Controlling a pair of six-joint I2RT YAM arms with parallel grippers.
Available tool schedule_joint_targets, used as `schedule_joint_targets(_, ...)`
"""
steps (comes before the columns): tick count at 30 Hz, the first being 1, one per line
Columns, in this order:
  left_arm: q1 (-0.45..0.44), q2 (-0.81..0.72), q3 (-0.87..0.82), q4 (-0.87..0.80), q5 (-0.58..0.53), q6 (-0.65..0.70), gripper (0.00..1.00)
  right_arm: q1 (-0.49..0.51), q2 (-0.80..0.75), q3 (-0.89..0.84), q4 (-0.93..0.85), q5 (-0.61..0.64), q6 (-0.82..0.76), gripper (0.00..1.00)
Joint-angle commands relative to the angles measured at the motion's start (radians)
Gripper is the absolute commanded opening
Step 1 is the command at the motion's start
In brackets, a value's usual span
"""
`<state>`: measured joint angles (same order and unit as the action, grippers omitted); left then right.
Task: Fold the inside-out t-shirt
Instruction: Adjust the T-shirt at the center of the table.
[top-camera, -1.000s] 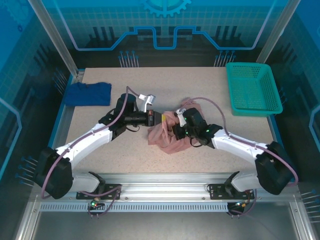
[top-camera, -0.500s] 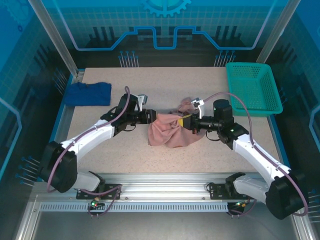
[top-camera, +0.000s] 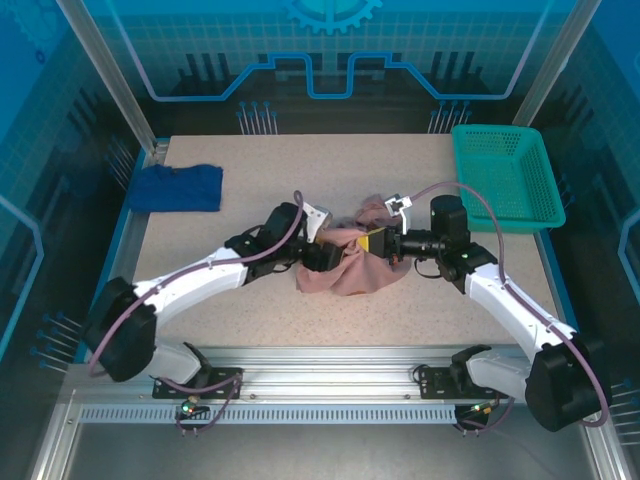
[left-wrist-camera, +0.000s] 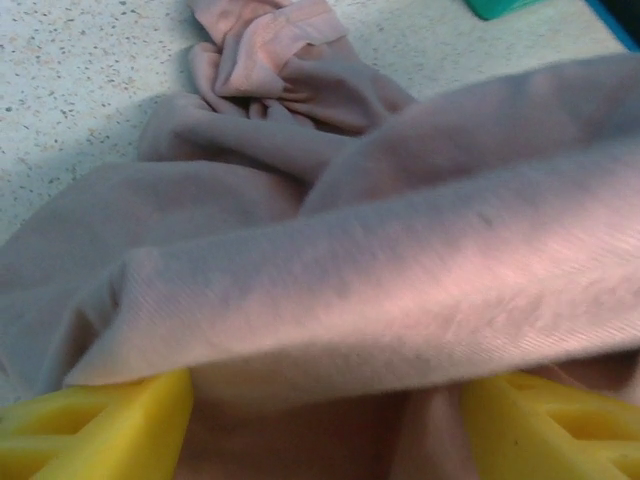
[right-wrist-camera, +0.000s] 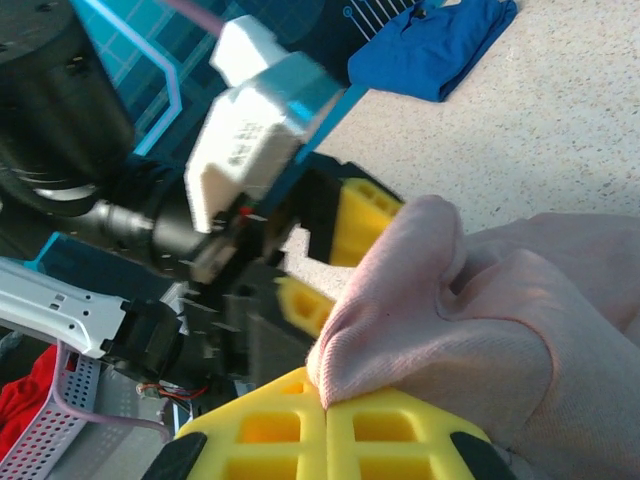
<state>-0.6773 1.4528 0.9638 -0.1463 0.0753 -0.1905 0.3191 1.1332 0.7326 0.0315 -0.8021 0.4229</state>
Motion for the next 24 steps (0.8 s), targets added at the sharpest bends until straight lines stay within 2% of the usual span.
schedule_joint_targets(1, -0.003, 0.086, 0.089, 0.019, -0.046, 0.061, 0.57, -0.019, -0.019, 0.0, 0.02, -0.047, -0.004, 0.0)
schedule_joint_targets(3, -0.002, 0.125, 0.128, 0.036, 0.032, 0.052, 0.35, -0.037, -0.032, -0.008, -0.006, -0.037, -0.021, 0.0)
schedule_joint_targets(5, 0.002, 0.12, 0.137, 0.053, 0.136, 0.037, 0.08, -0.063, -0.046, -0.009, -0.058, 0.013, -0.035, 0.0)
schedule_joint_targets(6, 0.009, 0.1, 0.123, 0.075, 0.198, 0.021, 0.0, -0.069, -0.052, 0.0, -0.118, 0.071, -0.052, 0.0)
schedule_joint_targets(9, 0.048, 0.014, 0.053, 0.155, 0.473, -0.051, 0.0, -0.061, -0.054, 0.047, -0.303, 0.36, -0.068, 0.0)
schedule_joint_targets(10, 0.06, -0.016, 0.03, 0.185, 0.554, -0.08, 0.0, -0.055, -0.049, 0.059, -0.337, 0.436, -0.071, 0.03)
schedule_joint_targets(12, 0.069, -0.067, -0.013, 0.232, 0.641, -0.127, 0.0, -0.035, -0.041, 0.07, -0.371, 0.537, -0.075, 0.11)
schedule_joint_targets(15, 0.08, -0.12, -0.052, 0.252, 0.662, -0.172, 0.0, 0.015, -0.044, 0.09, -0.402, 0.611, -0.126, 0.24)
schedule_joint_targets(18, 0.106, -0.139, -0.064, 0.257, 0.656, -0.215, 0.0, 0.087, -0.087, 0.098, -0.448, 0.694, -0.213, 0.33)
schedule_joint_targets(24, 0.131, -0.141, -0.07, 0.256, 0.638, -0.239, 0.0, 0.226, -0.243, 0.009, -0.416, 0.715, -0.287, 0.44)
